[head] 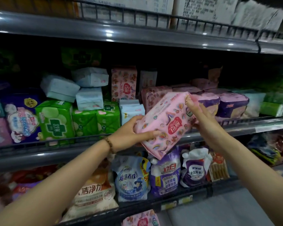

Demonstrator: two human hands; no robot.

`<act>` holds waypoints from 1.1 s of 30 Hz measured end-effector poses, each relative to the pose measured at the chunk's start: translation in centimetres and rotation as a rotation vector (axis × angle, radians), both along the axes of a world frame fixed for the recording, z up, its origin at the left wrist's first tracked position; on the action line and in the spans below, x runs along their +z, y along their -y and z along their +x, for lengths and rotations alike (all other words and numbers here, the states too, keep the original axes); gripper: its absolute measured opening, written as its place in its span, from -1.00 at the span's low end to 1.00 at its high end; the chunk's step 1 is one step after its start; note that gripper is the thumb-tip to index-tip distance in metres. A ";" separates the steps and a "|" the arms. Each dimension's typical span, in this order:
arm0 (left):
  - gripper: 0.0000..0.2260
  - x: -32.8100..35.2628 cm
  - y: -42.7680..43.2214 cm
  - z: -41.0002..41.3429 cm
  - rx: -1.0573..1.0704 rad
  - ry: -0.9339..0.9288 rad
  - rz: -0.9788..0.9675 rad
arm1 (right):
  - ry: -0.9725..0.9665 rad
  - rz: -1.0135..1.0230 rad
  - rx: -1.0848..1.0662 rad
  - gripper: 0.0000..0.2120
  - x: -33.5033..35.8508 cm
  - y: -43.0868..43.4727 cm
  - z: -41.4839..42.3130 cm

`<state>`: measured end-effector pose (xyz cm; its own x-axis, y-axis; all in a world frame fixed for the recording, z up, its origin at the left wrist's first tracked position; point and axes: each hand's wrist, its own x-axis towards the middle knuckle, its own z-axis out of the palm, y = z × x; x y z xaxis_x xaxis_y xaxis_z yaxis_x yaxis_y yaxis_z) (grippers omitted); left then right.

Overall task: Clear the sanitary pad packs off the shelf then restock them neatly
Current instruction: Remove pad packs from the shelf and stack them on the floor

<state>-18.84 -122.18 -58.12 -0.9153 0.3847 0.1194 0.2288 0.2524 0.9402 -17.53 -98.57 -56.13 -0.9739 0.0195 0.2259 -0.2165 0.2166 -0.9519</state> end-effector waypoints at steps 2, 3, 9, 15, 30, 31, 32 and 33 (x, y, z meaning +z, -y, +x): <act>-0.56 -0.2 1.3 0.6 -0.103 0.151 -0.024 | -0.006 0.023 0.132 -0.21 -1.0 -0.3 0.8; -0.64 -0.3 1.9 1.1 -0.173 0.235 -0.045 | -0.003 -0.012 0.178 -0.22 -1.6 -0.4 1.1; -0.57 -4.2 3.1 1.8 -0.152 0.469 0.024 | 0.193 -0.173 0.240 -0.38 -6.0 1.1 1.5; -0.06 -9.5 2.2 3.1 -0.135 0.141 -0.186 | 0.487 -0.216 0.154 -0.35 -11.3 1.2 1.5; -0.39 -28.5 0.8 2.8 0.170 0.956 -0.323 | 0.996 0.024 0.209 -0.45 -30.3 2.9 2.2; -0.42 -29.8 0.8 3.1 0.188 0.963 -0.324 | 0.998 0.014 0.204 -0.63 -31.5 3.2 2.1; -0.45 -31.0 0.9 3.1 0.193 0.958 -0.317 | 0.990 -0.006 0.197 -0.69 -32.3 3.6 2.2; -0.47 -32.0 1.0 3.1 0.198 0.948 -0.309 | 0.983 -0.026 0.179 -0.67 -33.2 3.9 2.0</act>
